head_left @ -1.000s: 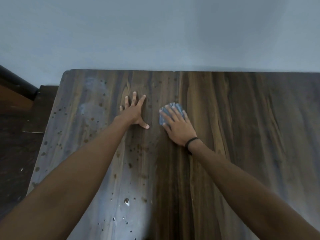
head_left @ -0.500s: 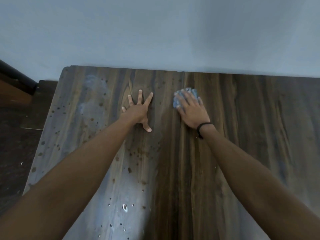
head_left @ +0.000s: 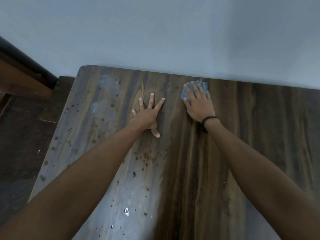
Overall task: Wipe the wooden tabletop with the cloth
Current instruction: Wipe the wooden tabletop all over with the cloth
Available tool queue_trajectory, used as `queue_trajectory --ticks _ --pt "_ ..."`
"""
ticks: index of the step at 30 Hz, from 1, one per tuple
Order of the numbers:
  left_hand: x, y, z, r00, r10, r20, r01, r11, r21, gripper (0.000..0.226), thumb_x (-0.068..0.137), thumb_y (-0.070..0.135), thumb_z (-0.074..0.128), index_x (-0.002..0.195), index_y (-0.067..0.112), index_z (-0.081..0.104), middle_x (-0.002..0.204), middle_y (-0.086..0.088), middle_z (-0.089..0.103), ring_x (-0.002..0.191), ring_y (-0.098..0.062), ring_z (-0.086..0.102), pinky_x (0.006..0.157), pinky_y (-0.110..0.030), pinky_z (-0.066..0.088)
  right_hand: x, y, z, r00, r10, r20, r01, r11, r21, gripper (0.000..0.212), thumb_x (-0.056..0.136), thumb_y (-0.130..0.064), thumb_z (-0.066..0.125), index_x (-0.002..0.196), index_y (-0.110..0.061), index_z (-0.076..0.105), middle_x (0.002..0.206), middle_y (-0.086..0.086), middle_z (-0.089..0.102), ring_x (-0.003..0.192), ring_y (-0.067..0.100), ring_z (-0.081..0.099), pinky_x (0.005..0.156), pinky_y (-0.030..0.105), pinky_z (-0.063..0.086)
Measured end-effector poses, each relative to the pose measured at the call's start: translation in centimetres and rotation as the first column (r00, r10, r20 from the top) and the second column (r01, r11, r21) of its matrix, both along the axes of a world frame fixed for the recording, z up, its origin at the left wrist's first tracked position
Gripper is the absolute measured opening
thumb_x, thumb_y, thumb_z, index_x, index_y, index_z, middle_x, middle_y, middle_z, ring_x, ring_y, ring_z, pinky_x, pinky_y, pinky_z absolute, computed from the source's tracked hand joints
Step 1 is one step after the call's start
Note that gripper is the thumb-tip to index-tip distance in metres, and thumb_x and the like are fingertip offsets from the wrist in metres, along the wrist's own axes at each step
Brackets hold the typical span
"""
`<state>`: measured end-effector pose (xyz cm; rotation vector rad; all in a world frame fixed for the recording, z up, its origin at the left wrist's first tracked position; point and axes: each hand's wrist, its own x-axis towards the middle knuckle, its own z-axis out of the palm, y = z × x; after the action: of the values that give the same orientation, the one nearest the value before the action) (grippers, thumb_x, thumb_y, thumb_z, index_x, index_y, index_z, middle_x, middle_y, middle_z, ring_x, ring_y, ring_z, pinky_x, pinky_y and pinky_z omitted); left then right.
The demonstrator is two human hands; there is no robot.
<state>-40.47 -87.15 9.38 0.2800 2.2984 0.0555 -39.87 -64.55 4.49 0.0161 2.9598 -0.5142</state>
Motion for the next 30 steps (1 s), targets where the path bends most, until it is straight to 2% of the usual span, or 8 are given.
queue_trajectory --ticks 2,7,11,16,20,25,28,30 --pt "0.0 0.1 0.1 1.0 0.001 0.007 -0.001 1.0 -0.003 0.154 0.057 0.036 0.096 0.149 0.046 -0.028 0.151 0.004 -0.049 0.142 -0.045 -0.034 0.11 -0.076 0.004 0.2 1.3 -0.2 0.992 0.128 -0.008 -0.128 0.992 0.012 0.055 0.108 -0.043 0.027 0.161 -0.034 0.017 0.17 -0.002 0.013 0.156 0.022 0.007 0.125 0.051 0.009" --pt "0.0 0.0 0.0 1.0 0.005 0.004 -0.005 1.0 -0.004 0.155 0.056 0.036 0.096 0.148 0.046 -0.028 0.151 0.005 -0.049 0.142 -0.045 -0.034 0.109 -0.076 0.005 -3.4 1.0 0.2 0.989 -0.147 0.03 0.148 0.989 -0.02 0.057 0.108 -0.041 0.029 0.162 -0.031 0.015 0.171 -0.002 0.007 0.157 0.021 0.002 0.125 0.05 0.005" --pt "0.0 0.1 0.2 1.0 0.001 0.004 -0.001 1.0 -0.005 0.155 0.057 0.036 0.096 0.149 0.045 -0.027 0.152 0.004 -0.048 0.142 -0.045 -0.032 0.11 -0.076 0.006 -1.6 -0.4 -0.3 0.996 0.09 -0.014 -0.09 0.996 0.005 0.055 0.108 -0.042 0.027 0.161 -0.035 0.017 0.17 -0.003 0.012 0.156 0.022 0.007 0.125 0.049 0.007" --pt "0.1 -0.2 0.2 1.0 0.002 -0.008 -0.002 1.0 0.004 0.154 0.056 0.037 0.096 0.15 0.046 -0.026 0.152 0.005 -0.047 0.143 -0.045 -0.032 0.111 -0.076 0.006 -4.7 0.0 0.1 0.985 -0.162 0.052 0.165 0.985 -0.045 0.057 0.108 -0.04 0.029 0.162 -0.03 0.015 0.171 -0.001 0.006 0.157 0.022 0.0 0.125 0.05 0.002" --pt "0.1 -0.1 0.2 1.0 0.001 -0.009 -0.001 1.0 0.012 0.154 0.056 0.036 0.096 0.15 0.045 -0.025 0.152 0.004 -0.047 0.143 -0.045 -0.032 0.111 -0.077 0.006 -2.3 -0.5 -0.6 0.995 0.093 -0.023 -0.093 0.996 0.013 0.056 0.107 -0.041 0.029 0.161 -0.033 0.018 0.17 -0.001 0.013 0.156 0.023 0.007 0.125 0.052 0.009" --pt "0.0 0.0 0.3 1.0 0.005 -0.004 -0.005 1.0 0.005 0.153 0.058 0.035 0.096 0.15 0.044 -0.026 0.152 0.004 -0.047 0.142 -0.045 -0.033 0.111 -0.076 0.005 -4.7 0.0 0.4 0.988 -0.15 0.047 0.151 0.988 -0.033 0.057 0.108 -0.04 0.03 0.162 -0.031 0.016 0.17 -0.001 0.008 0.157 0.022 0.002 0.124 0.051 0.003" --pt "0.0 0.1 0.4 1.0 0.008 0.006 -0.008 1.0 -0.004 0.154 0.057 0.035 0.096 0.15 0.045 -0.027 0.152 0.004 -0.048 0.143 -0.045 -0.033 0.111 -0.076 0.005 -1.7 -2.3 -0.3 0.996 0.092 -0.017 -0.091 0.995 0.038 0.056 0.107 -0.042 0.028 0.162 -0.034 0.016 0.17 -0.002 0.011 0.157 0.021 0.005 0.124 0.05 0.007" --pt "-0.1 0.1 0.5 1.0 0.007 0.011 -0.007 1.0 -0.003 0.153 0.058 0.035 0.095 0.15 0.045 -0.027 0.152 0.004 -0.048 0.142 -0.044 -0.033 0.111 -0.075 0.005 -1.4 -1.3 -0.2 0.991 0.136 -0.01 -0.136 0.99 0.033 0.055 0.107 -0.043 0.028 0.161 -0.037 0.016 0.17 -0.005 0.013 0.156 0.02 0.007 0.125 0.05 0.008"
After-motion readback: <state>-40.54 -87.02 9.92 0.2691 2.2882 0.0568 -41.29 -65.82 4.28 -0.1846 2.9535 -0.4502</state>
